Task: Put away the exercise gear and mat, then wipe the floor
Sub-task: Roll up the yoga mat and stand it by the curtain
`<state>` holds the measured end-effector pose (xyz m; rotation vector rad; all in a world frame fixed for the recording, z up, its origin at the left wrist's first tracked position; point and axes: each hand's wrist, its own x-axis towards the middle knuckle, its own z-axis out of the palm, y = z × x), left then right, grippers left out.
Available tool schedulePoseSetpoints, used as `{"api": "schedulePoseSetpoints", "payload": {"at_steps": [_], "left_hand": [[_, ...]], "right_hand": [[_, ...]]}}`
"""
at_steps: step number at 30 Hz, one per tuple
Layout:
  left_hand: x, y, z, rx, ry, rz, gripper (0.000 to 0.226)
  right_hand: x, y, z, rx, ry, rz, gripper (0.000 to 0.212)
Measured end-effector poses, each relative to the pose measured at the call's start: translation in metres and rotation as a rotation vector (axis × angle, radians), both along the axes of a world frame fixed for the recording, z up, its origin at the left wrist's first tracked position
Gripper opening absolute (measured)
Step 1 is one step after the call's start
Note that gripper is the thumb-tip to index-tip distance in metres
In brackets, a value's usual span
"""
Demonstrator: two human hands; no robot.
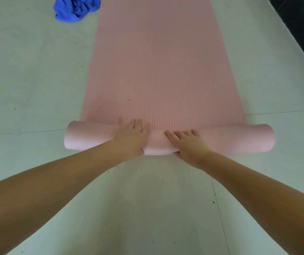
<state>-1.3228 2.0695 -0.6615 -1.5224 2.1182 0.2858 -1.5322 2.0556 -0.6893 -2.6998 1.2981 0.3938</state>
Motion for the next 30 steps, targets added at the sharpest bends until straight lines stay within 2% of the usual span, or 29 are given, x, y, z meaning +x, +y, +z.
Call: {"api": "schedulePoseSetpoints", "payload": {"at_steps": [4, 6, 9, 12, 13, 15, 17, 19, 22, 25, 30], "left_hand": [[-0.001, 0.016, -0.004, -0.059, -0.045, -0.006, 0.087], [0.006, 0.003, -0.007, -0.047, 0.017, -0.026, 0.079], [0.013, -0.039, 0.007, 0.189, 0.19, 0.027, 0.064], [0.009, -0.067, 0.021, 0.384, 0.186, 0.016, 0.057], [0.008, -0.072, 0.023, 0.417, 0.186, 0.023, 0.054], [0.008, -0.08, 0.026, 0.458, 0.208, 0.042, 0.049], [0.011, -0.094, 0.025, 0.467, 0.202, 0.018, 0.057], [0.012, -0.103, 0.016, 0.358, 0.126, -0.045, 0.072], [0.007, -0.096, 0.01, 0.017, 0.005, -0.126, 0.089], [0.01, -0.064, 0.009, -0.231, 0.033, -0.099, 0.075], [0.044, -0.02, -0.02, -0.15, 0.087, 0.041, 0.069]], "right_hand": [[0.0, -0.019, 0.017, 0.206, -0.115, -0.101, 0.048], [0.004, -0.03, 0.023, 0.276, -0.111, -0.117, 0.045], [0.008, -0.052, 0.025, 0.381, -0.106, -0.185, 0.048], [0.008, -0.066, 0.021, 0.462, -0.089, -0.24, 0.057], [0.007, -0.067, 0.02, 0.398, -0.056, -0.243, 0.06], [0.001, -0.057, 0.018, 0.04, -0.04, -0.173, 0.06], [-0.001, -0.037, 0.012, -0.264, -0.065, -0.035, 0.054], [0.006, -0.011, 0.003, -0.273, -0.024, 0.031, 0.069], [0.029, -0.003, 0.003, -0.015, 0.18, -0.102, 0.102], [0.048, -0.03, 0.015, 0.105, 0.313, -0.227, 0.102], [0.083, -0.07, 0.028, 0.222, 0.429, -0.406, 0.085]]}}
